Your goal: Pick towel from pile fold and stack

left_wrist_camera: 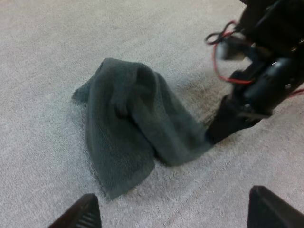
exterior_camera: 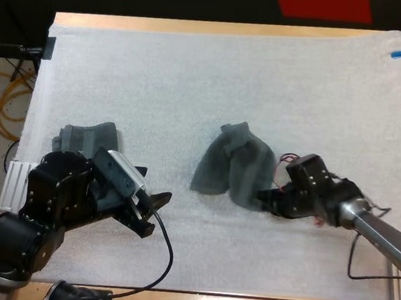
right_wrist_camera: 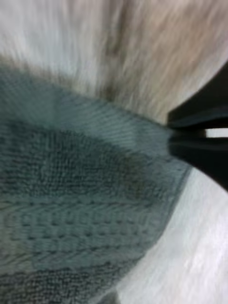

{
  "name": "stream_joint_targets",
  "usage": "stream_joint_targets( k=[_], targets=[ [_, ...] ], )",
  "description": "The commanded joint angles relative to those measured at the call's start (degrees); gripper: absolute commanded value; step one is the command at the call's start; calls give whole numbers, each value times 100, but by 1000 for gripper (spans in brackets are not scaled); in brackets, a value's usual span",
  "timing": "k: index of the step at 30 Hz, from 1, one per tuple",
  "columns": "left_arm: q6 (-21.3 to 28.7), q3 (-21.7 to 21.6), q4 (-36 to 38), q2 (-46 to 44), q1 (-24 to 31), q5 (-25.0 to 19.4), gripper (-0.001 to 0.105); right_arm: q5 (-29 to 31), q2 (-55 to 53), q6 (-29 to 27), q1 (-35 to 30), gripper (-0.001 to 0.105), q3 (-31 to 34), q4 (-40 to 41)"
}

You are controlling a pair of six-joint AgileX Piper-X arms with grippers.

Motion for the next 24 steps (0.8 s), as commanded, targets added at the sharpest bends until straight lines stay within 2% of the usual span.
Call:
stream_joint_targets(
  k=[1,5,8,10,12,16,17,18,21,22,23,24],
  targets=[
    [-14,-8,-10,-26,-27,41,62,388,-175,-295,11,0,-14,397],
    [-13,-8,-10,-26,-27,41,62,1360,-687,-936,11,0,-14,1426],
    [-9,-8,-10,-26,-27,41,62,1951,-927,-1156,11,0,-14,1945],
    [-9,-8,-10,-26,-27,41,62,2122,-990,-1165,11,0,-14,2080],
    [-9,-8,-11,-26,-27,41,62,2032,-1011,-1163,11,0,-14,1931],
    [-9,-8,-66,-26,-27,41,62,1255,-1010,-1041,11,0,-14,1321],
    [-9,-8,-63,-26,-27,41,62,808,-1010,-1091,11,6,-14,1113],
    [-9,-8,-63,-26,-27,41,62,696,-1010,-1093,11,10,-14,1043],
    [-9,-8,-63,-26,-27,41,62,571,-1010,-1144,11,42,-14,905],
    [-9,-8,-63,-26,-27,41,62,571,-1010,-1225,11,56,-14,881],
    [-9,-8,-63,-26,-27,41,62,571,-1009,-1302,11,66,-14,846],
    [-9,-8,-63,-26,-27,41,62,570,-994,-1390,11,69,-14,825]
  ],
)
